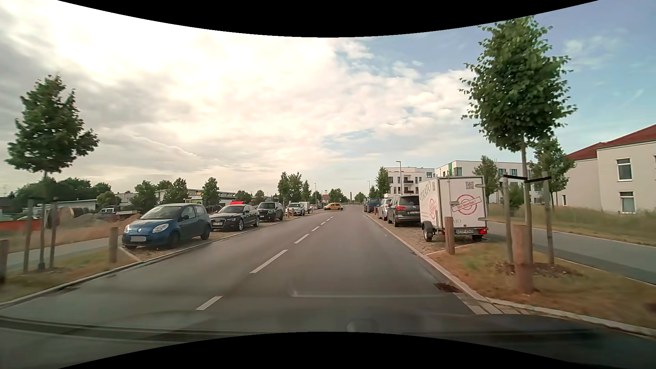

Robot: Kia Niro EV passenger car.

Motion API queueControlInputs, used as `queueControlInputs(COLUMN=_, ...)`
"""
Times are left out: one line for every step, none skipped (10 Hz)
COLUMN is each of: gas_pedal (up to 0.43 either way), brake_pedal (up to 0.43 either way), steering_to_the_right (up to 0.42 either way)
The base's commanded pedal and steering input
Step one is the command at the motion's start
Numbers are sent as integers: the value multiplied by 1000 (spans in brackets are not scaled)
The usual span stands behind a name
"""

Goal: Follow the waypoints while adhering to traffic rules and regulations

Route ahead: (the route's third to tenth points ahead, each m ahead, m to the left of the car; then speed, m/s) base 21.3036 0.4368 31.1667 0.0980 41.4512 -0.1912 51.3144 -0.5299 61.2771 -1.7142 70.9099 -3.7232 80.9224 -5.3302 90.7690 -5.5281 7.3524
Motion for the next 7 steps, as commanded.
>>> queueControlInputs(gas_pedal=118, brake_pedal=0, steering_to_the_right=20)
queueControlInputs(gas_pedal=118, brake_pedal=0, steering_to_the_right=19)
queueControlInputs(gas_pedal=118, brake_pedal=0, steering_to_the_right=18)
queueControlInputs(gas_pedal=118, brake_pedal=0, steering_to_the_right=18)
queueControlInputs(gas_pedal=118, brake_pedal=0, steering_to_the_right=16)
queueControlInputs(gas_pedal=118, brake_pedal=0, steering_to_the_right=15)
queueControlInputs(gas_pedal=118, brake_pedal=0, steering_to_the_right=13)
